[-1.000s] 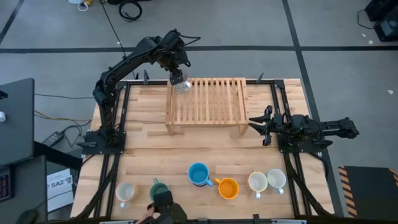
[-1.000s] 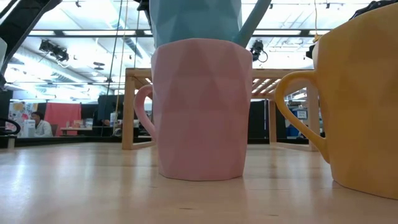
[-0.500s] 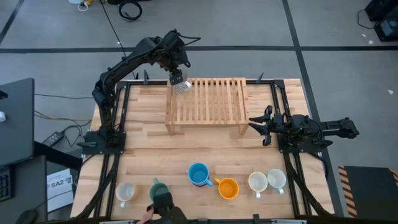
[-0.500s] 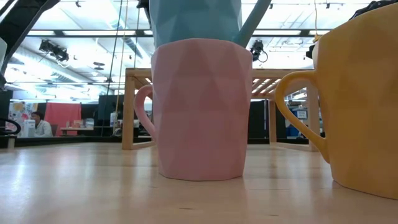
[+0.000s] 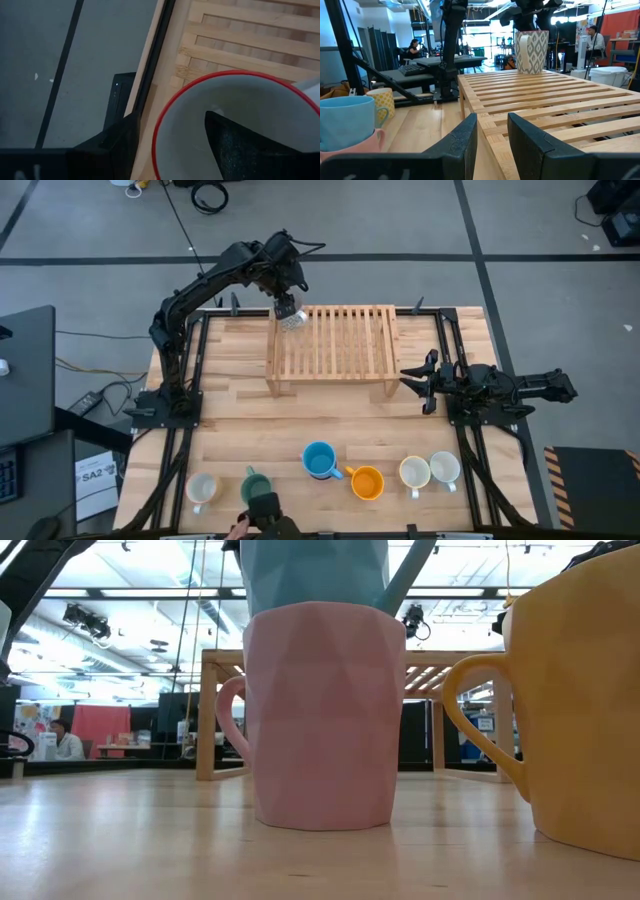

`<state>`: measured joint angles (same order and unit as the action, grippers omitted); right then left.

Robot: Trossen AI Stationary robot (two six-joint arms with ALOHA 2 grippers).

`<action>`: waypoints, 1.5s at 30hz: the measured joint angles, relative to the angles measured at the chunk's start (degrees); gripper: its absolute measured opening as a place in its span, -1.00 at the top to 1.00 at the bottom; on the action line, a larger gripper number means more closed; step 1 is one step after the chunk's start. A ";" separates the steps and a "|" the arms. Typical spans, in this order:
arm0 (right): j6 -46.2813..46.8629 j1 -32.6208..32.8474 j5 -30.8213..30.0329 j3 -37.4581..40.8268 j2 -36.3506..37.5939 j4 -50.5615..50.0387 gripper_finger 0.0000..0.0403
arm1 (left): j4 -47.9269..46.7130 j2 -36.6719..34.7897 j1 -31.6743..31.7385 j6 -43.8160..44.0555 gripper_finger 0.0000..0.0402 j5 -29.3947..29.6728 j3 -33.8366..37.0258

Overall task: Place coffee mugs
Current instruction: Put the right blue mug on the shelf

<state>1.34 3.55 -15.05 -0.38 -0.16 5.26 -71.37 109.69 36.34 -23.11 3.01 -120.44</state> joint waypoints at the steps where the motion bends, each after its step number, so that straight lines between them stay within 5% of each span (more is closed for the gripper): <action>1: -0.02 0.02 -0.01 0.00 0.00 0.01 0.43 | 0.00 -0.04 0.00 0.00 -0.15 0.00 0.00; 11: 0.61 0.00 0.00 0.00 0.00 0.02 0.43 | 0.00 -4.23 0.00 0.03 -0.15 0.35 0.02; 22: 15.96 0.00 0.00 0.00 0.02 5.20 0.43 | -0.64 -11.43 -1.60 2.66 -0.15 0.61 0.02; 28: 17.03 0.02 0.35 -0.03 0.01 10.55 0.43 | -6.53 -16.44 -3.83 4.70 -0.15 0.58 0.02; 34: 16.66 0.11 1.30 -5.03 -0.87 9.78 0.43 | -13.07 -23.03 -5.98 7.54 -0.15 -11.43 0.33; 38: 17.14 0.12 2.77 -12.07 -3.44 1.92 0.43 | -9.91 -30.60 -8.12 7.52 -0.15 -19.49 6.60; 45: 21.41 0.11 2.60 -28.20 -12.29 -17.36 0.43 | 9.81 -47.18 -12.26 9.82 -0.15 -19.76 33.39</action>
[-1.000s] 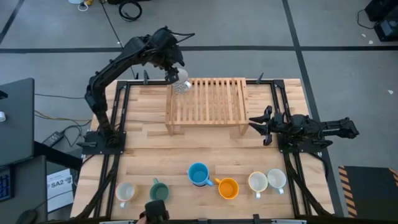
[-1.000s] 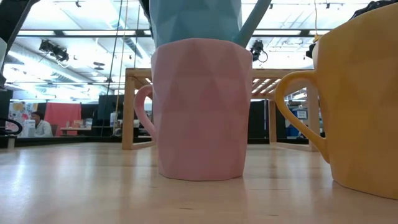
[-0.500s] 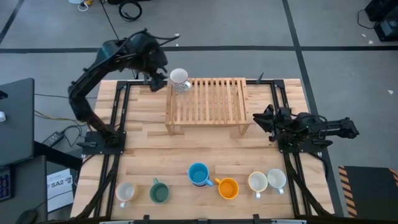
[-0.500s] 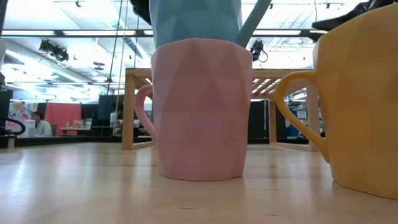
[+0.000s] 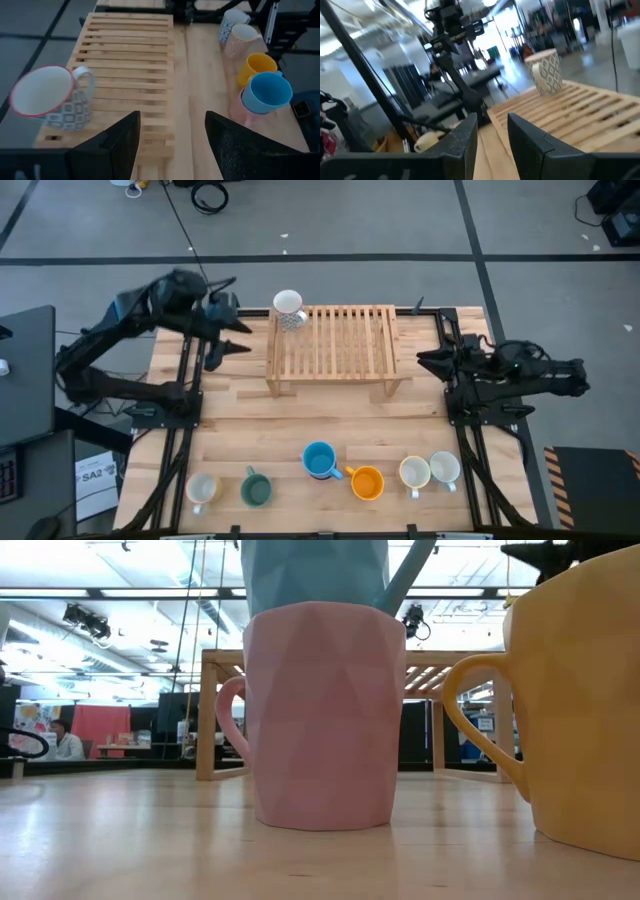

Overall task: Place coffee mugs
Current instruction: Put the right blue mug on the shelf

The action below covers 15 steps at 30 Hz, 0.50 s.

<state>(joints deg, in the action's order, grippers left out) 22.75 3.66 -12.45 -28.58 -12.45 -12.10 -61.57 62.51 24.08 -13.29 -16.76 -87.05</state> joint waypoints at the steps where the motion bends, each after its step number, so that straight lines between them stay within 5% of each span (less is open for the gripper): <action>1: 0.93 0.01 0.00 -2.39 -1.67 -2.50 0.43 | 3.01 -2.17 -0.22 0.56 -0.15 -0.03 3.90; 8: 9.62 0.02 1.79 -17.87 -13.44 -21.53 0.43 | 20.67 -11.03 -1.21 2.21 -0.15 -0.01 24.72; 15: 22.70 0.00 8.85 -29.24 -24.47 -37.60 0.43 | 31.97 -11.95 -1.20 4.07 -0.15 0.01 36.69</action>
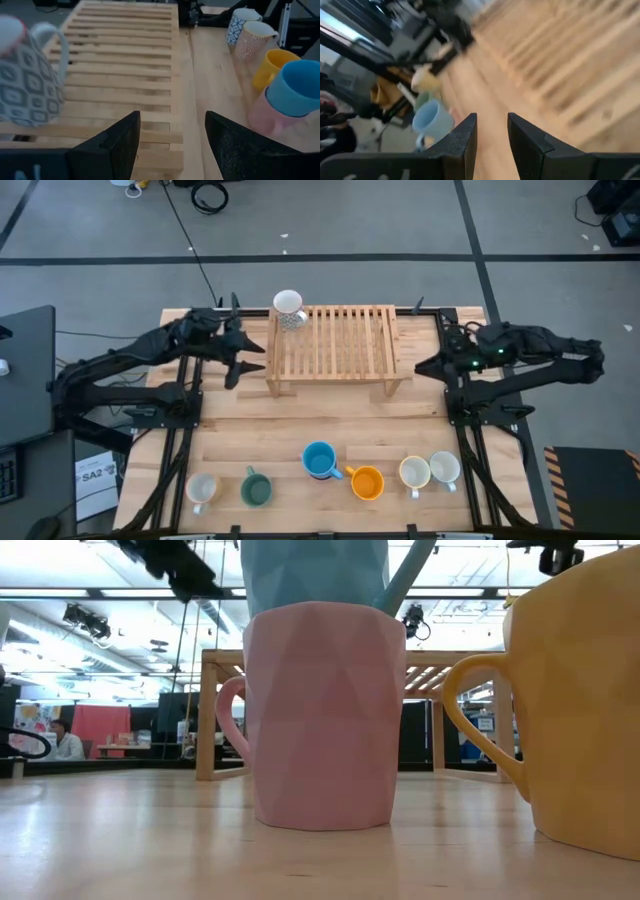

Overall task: Place coffee mugs
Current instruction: Put the right blue mug on the shelf

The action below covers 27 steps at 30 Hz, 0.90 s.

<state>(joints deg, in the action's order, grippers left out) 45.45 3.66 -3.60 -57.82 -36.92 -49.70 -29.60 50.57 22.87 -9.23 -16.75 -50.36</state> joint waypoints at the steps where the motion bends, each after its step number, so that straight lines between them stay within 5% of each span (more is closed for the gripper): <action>1: 2.05 0.02 1.48 -1.15 -1.38 -2.08 0.43 | 1.40 0.00 0.00 0.03 -0.15 0.02 1.22; 13: 22.49 3.79 19.05 -5.31 -14.22 -25.64 0.43 | 4.93 0.02 -0.02 -0.16 -0.15 -0.01 5.85; 27: 46.86 25.64 18.48 -5.31 -20.83 -28.81 0.43 | 4.95 0.00 -0.02 -0.34 -0.15 -0.01 5.85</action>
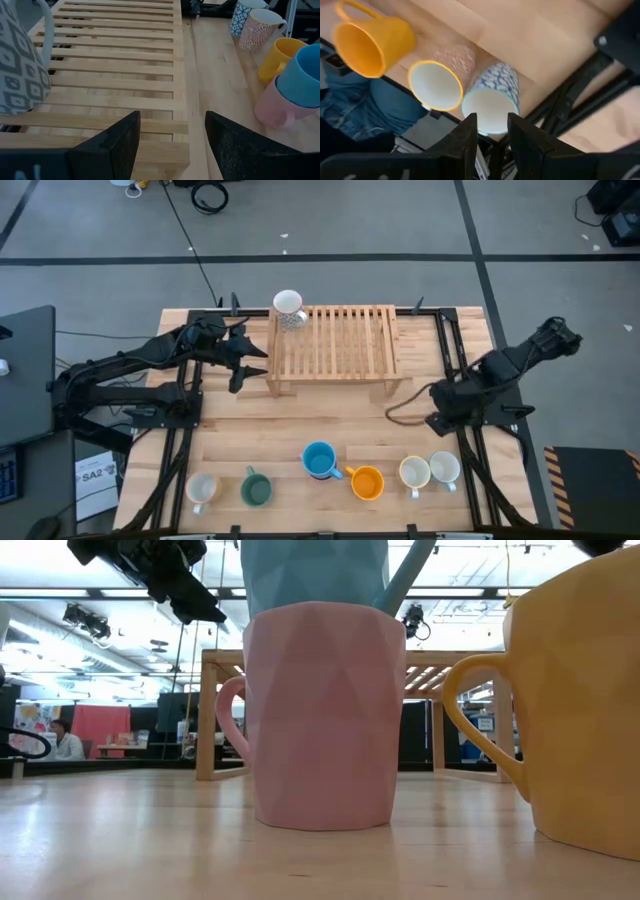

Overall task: Place coffee mugs
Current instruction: Put the right blue mug on the shelf

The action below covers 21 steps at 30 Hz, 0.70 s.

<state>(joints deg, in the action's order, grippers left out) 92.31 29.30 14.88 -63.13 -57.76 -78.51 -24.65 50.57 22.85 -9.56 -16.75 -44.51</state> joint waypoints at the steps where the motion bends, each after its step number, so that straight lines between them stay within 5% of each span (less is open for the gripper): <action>1: 1.95 1.91 -0.60 0.00 -0.31 -0.04 0.43 | 0.00 0.00 0.00 0.00 -0.15 0.00 0.00; 21: 37.01 29.09 -3.46 0.00 -12.31 2.68 0.43 | -0.06 0.02 0.00 0.00 -0.15 0.00 -0.04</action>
<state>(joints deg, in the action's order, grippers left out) 129.32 58.40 11.42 -63.13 -70.06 -75.82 -24.71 50.59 22.85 -9.56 -16.75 -44.56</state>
